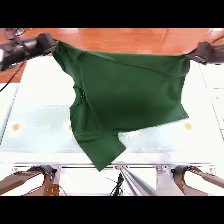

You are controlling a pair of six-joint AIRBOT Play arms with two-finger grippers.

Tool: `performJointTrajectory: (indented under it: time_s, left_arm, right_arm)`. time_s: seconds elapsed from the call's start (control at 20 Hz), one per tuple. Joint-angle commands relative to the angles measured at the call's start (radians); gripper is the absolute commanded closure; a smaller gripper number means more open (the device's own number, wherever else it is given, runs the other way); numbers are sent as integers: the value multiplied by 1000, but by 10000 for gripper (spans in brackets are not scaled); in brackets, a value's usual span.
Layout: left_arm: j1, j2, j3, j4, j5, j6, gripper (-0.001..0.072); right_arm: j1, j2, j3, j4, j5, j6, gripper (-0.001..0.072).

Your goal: Fold the shirts.

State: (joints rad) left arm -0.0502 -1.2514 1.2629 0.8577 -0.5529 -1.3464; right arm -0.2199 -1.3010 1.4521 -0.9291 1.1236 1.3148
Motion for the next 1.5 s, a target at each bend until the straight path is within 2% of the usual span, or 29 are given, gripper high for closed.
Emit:
performJointTrajectory:
  time_s: [0.0,0.15,0.25,0.3,0.35,0.4,0.45,0.65,0.75,0.85,1.0,1.05,1.15,1.25,1.45]
  left_arm:
    - [-45,-153,48,-6,159,-1,671]
    - [-45,-219,51,-6,127,-56,670]
    - [-45,-242,51,-11,55,-118,670]
    - [-45,-245,51,-13,8,-117,667]
    - [-42,-246,51,-12,-38,-110,599]
    - [-33,-244,51,-7,-90,-80,278]
    - [-16,-243,55,-3,-156,-55,12]
    - [187,-241,126,16,-617,-24,6]
    - [312,-232,99,25,-848,-22,6]
    - [395,-182,-32,24,-948,-5,6]
    - [426,-6,-373,24,-825,42,6]
    - [423,53,-478,22,-771,32,6]
    - [424,180,-658,13,-676,14,6]
    - [425,285,-778,5,-626,14,6]
    - [407,356,-932,-132,-602,30,6]
  right_arm:
    - [0,-303,128,118,-85,-8,681]
    - [0,-486,257,254,-74,10,680]
    - [0,-568,303,365,-76,8,679]
    - [0,-591,311,404,-77,8,594]
    - [-5,-603,311,434,-77,9,262]
    - [-14,-603,311,434,-68,8,83]
    - [-31,-599,311,435,-35,8,80]
    - [-180,-550,311,385,230,-5,91]
    - [-223,-473,275,168,330,-2,91]
    - [-233,-348,130,-13,274,-2,90]
    - [-239,-171,-216,8,119,12,90]
    - [-238,-122,-326,65,85,-13,90]
    - [-238,-26,-520,227,52,-134,91]
    - [-238,52,-640,325,32,-196,90]
    - [-238,142,-694,346,16,-217,90]
